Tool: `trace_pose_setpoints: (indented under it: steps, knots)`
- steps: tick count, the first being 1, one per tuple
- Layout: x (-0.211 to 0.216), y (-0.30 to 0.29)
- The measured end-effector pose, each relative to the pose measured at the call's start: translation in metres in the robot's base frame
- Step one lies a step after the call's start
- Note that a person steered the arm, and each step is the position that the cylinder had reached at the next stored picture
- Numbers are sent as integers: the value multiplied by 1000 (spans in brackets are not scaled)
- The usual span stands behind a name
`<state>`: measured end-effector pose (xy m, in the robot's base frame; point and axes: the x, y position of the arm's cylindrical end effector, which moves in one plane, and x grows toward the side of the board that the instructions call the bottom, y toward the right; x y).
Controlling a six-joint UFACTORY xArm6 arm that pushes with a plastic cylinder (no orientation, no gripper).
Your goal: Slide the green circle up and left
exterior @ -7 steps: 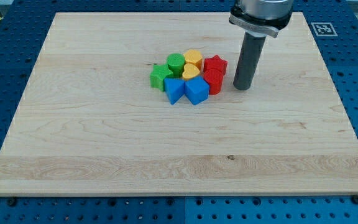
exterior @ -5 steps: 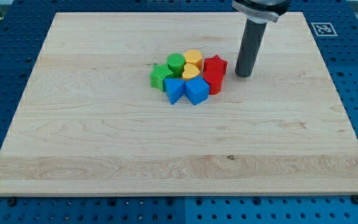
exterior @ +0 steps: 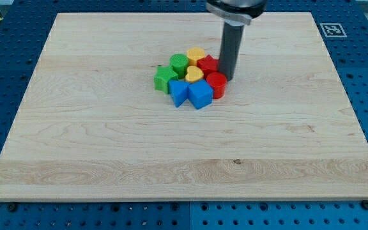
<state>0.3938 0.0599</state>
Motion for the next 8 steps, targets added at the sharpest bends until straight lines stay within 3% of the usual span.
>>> trace_pose_setpoints:
  steps: [4,8]
  knots:
    - [-6,-118]
    - [-64,-134]
